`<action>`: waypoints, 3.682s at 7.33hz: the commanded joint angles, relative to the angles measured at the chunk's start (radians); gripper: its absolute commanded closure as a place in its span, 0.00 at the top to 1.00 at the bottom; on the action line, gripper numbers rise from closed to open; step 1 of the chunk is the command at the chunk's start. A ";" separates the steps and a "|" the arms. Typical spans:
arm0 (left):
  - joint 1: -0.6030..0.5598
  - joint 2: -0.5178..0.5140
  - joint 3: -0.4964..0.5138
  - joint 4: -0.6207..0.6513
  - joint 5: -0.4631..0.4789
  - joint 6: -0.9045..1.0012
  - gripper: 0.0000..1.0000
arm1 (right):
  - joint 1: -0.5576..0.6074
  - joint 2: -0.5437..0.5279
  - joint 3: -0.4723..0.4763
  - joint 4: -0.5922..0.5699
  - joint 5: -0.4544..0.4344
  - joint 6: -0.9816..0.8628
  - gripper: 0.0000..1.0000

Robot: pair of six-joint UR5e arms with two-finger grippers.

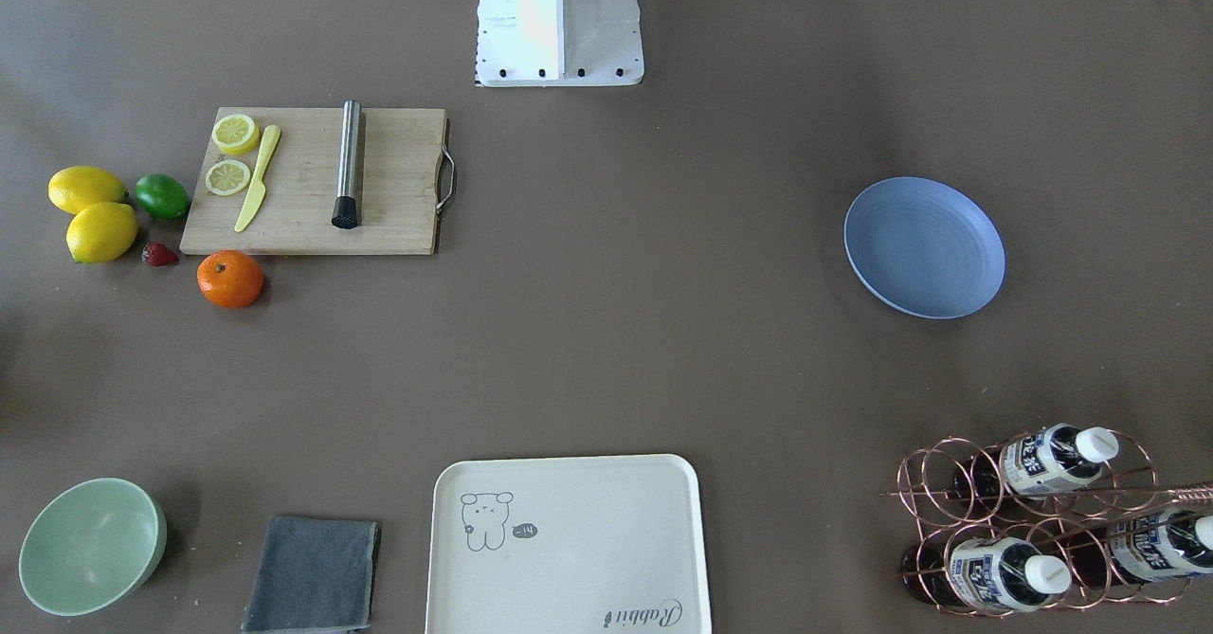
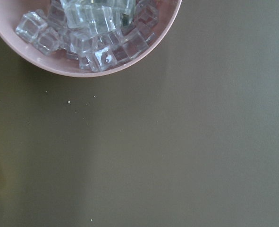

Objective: Pick orange to plate

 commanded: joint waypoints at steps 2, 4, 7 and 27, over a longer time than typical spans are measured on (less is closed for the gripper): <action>0.001 -0.002 0.003 -0.002 0.008 -0.007 0.98 | -0.012 0.012 0.000 0.000 -0.002 0.001 1.00; 0.003 0.000 0.009 -0.003 0.010 -0.001 0.98 | -0.016 0.015 0.000 0.002 -0.002 0.001 1.00; 0.005 0.014 0.000 -0.014 0.004 -0.003 0.98 | -0.020 0.015 0.005 0.000 0.000 0.001 1.00; 0.021 0.040 -0.046 -0.040 -0.002 -0.074 0.98 | -0.020 0.004 0.012 0.002 0.026 -0.011 1.00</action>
